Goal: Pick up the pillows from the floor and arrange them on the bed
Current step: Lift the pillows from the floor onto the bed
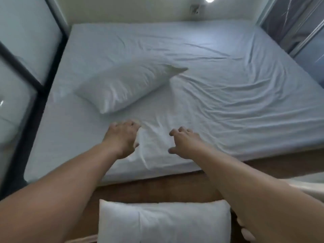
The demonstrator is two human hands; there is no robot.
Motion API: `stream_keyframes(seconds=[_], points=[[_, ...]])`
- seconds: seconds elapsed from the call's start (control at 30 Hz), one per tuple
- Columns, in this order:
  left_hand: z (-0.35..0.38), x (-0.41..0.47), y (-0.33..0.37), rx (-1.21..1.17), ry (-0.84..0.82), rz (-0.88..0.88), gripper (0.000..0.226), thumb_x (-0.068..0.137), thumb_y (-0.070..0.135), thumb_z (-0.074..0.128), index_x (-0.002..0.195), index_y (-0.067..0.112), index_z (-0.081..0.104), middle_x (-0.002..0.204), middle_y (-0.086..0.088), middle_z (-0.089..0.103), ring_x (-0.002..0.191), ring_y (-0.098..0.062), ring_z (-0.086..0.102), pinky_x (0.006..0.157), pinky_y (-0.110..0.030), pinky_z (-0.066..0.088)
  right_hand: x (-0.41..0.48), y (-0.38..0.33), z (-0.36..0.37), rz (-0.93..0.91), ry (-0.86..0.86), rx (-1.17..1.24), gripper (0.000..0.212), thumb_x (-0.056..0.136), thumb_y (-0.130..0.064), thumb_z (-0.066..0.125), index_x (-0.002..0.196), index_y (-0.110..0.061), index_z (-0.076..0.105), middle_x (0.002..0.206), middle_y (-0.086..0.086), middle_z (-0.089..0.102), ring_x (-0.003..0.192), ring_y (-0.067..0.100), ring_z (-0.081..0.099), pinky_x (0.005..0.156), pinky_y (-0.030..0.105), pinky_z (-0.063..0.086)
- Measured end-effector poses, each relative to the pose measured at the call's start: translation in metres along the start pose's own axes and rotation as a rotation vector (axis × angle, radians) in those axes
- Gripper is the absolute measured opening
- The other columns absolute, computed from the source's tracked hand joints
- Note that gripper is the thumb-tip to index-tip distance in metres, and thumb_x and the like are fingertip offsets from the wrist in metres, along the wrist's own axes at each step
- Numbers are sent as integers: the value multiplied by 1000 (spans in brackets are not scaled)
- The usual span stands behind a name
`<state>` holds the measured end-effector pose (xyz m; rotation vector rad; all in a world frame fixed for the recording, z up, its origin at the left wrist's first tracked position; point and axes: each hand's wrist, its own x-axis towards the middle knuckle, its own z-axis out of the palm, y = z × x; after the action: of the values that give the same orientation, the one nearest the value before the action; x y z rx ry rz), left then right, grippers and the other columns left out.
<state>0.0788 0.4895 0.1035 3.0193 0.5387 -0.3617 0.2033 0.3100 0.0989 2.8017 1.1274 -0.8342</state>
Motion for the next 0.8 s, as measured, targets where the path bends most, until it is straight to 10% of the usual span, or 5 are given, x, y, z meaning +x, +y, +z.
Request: stream_keyframes(seconds=[0.33,0.53,0.67,0.8], points=[[273,-63,81,-155,-537,178,98,64,62,72,144,30,24,138,-4,41,120,-28,43,92,-44,39,-9,92,266,17,-466,-35,89,66,-53,80,137,-23,35,133,5,44,119,31,43,93,49,42],[414,-87,83,42,-756,150,141,38,78,72,147,32,-5,154,-12,22,137,-36,23,107,-67,6,5,116,422,-87,-544,-47,132,48,-58,86,150,-22,10,155,5,25,141,28,18,114,53,15],[434,-84,80,-21,-610,148,83,46,58,78,112,26,40,110,-5,59,98,-27,56,81,-43,46,12,111,452,-68,-396,-33,77,49,-52,85,113,-25,52,105,0,61,105,26,56,75,35,42],[388,-113,73,-134,-625,195,51,59,50,76,90,28,42,94,2,66,85,-24,61,59,-33,37,-24,90,414,-130,-507,-26,45,55,-49,80,86,-30,53,76,-10,56,75,20,55,51,31,32]])
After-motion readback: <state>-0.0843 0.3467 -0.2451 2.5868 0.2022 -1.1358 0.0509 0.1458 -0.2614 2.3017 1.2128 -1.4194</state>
